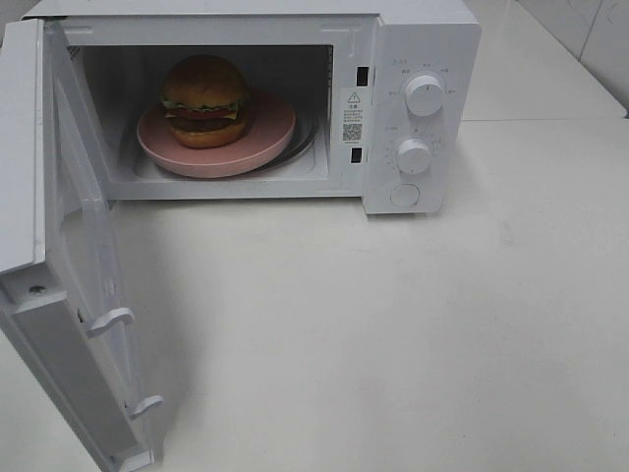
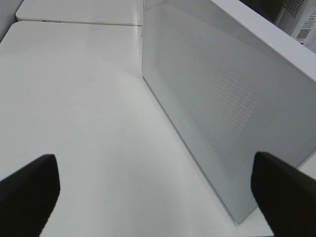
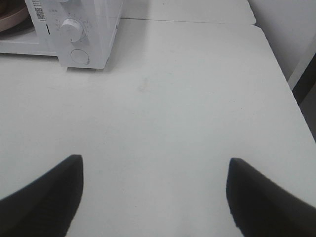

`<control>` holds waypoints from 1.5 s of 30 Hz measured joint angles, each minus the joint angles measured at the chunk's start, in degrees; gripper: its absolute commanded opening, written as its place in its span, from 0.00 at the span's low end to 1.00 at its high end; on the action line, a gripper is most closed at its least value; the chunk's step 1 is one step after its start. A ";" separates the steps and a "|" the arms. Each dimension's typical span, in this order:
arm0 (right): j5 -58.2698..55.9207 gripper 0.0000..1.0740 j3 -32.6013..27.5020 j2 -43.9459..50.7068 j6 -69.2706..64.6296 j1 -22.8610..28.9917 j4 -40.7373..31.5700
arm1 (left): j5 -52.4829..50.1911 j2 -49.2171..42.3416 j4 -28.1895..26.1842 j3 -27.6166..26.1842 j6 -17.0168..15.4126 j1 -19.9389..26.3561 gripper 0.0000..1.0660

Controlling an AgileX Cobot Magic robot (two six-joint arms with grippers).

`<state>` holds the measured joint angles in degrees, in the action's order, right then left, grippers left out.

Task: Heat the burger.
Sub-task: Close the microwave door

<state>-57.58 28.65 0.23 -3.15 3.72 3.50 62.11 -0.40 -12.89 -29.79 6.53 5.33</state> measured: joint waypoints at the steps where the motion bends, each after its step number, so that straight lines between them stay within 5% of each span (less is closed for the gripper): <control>1: 0.00 0.71 -0.06 0.00 0.00 0.00 0.00 | 0.00 0.00 0.00 0.00 0.00 0.00 0.92; 45: 0.00 0.71 -0.11 0.00 0.06 0.00 0.00 | 0.00 0.00 0.00 0.00 0.00 0.00 0.92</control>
<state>-57.58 28.53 0.23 -3.09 3.72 3.50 62.11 -0.40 -12.89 -29.79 6.53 5.33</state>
